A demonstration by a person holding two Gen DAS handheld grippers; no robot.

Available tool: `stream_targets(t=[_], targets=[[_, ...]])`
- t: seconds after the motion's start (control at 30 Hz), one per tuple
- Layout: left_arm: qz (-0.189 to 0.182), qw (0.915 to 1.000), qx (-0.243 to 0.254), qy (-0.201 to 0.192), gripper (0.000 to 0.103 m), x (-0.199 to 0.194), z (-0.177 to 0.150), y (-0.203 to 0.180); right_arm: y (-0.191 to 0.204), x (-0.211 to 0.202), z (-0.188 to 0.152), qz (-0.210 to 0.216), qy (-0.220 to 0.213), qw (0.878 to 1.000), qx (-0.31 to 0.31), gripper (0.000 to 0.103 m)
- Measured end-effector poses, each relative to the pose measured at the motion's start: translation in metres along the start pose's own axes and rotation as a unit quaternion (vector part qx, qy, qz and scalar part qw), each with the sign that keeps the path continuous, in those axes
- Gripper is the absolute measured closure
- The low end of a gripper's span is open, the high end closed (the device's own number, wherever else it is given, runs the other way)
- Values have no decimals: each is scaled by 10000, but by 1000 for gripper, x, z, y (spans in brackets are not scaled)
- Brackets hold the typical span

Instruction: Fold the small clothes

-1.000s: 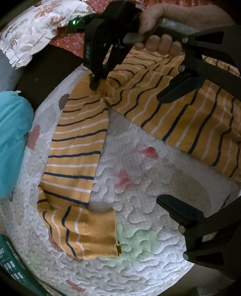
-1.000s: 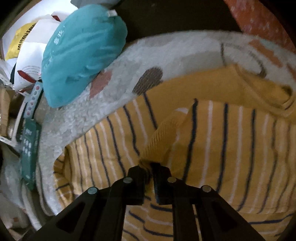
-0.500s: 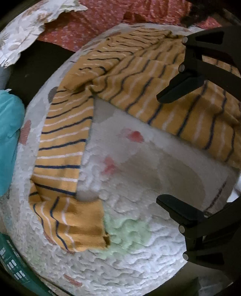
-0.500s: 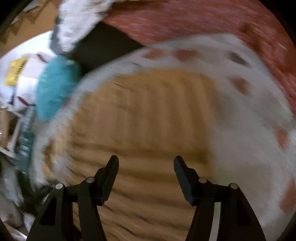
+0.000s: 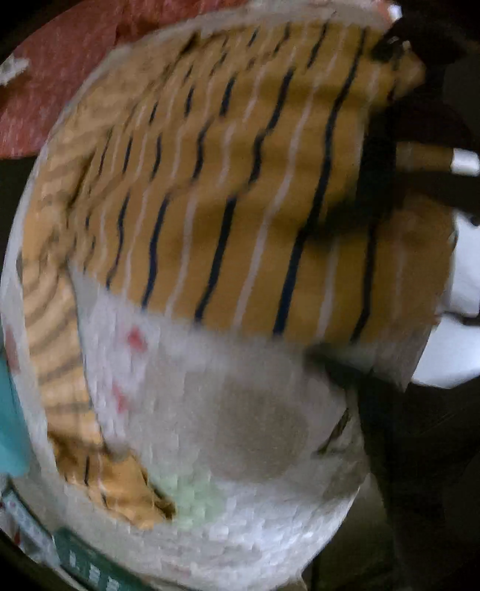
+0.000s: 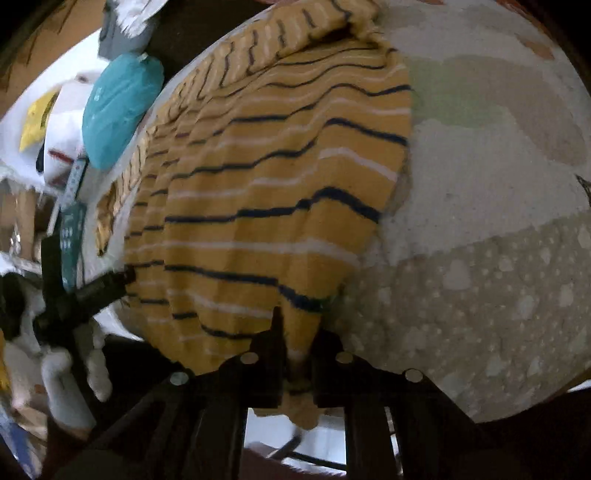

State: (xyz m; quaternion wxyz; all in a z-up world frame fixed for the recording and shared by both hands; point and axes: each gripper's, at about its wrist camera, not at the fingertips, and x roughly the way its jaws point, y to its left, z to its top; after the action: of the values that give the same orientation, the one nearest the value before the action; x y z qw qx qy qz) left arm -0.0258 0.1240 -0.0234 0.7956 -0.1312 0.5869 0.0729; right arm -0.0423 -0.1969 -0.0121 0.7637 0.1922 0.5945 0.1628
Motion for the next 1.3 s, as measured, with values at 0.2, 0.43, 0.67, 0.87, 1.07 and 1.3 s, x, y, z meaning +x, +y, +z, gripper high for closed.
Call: stream_targets(t=[0.2, 0.43, 0.67, 0.87, 1.07, 1.3], targets=[[-8, 9997, 100, 231, 93, -9, -41, -21, -31, -55, 2, -257, -290, 9992, 109, 94], [-410, 9987, -60, 290, 89, -24, -62, -14, -41, -59, -7, -226, 178, 9996, -30, 84], [-231, 9995, -37, -228, 64, -54, -31, -1, -34, -94, 23, -495, -634, 9966, -167, 73], [12, 9974, -124, -707, 51, -53, 34, 3, -4, -90, 80, -653, -1128, 9909, -327, 73], [-80, 9931, -642, -976, 51, -37, 87, 34, 48, -60, 128, -698, -1143, 9897, -497, 71], [536, 9508, -2804, -1202, 47, -35, 93, 177, 178, 32, 145, -467, -517, 9804, -1841, 56]])
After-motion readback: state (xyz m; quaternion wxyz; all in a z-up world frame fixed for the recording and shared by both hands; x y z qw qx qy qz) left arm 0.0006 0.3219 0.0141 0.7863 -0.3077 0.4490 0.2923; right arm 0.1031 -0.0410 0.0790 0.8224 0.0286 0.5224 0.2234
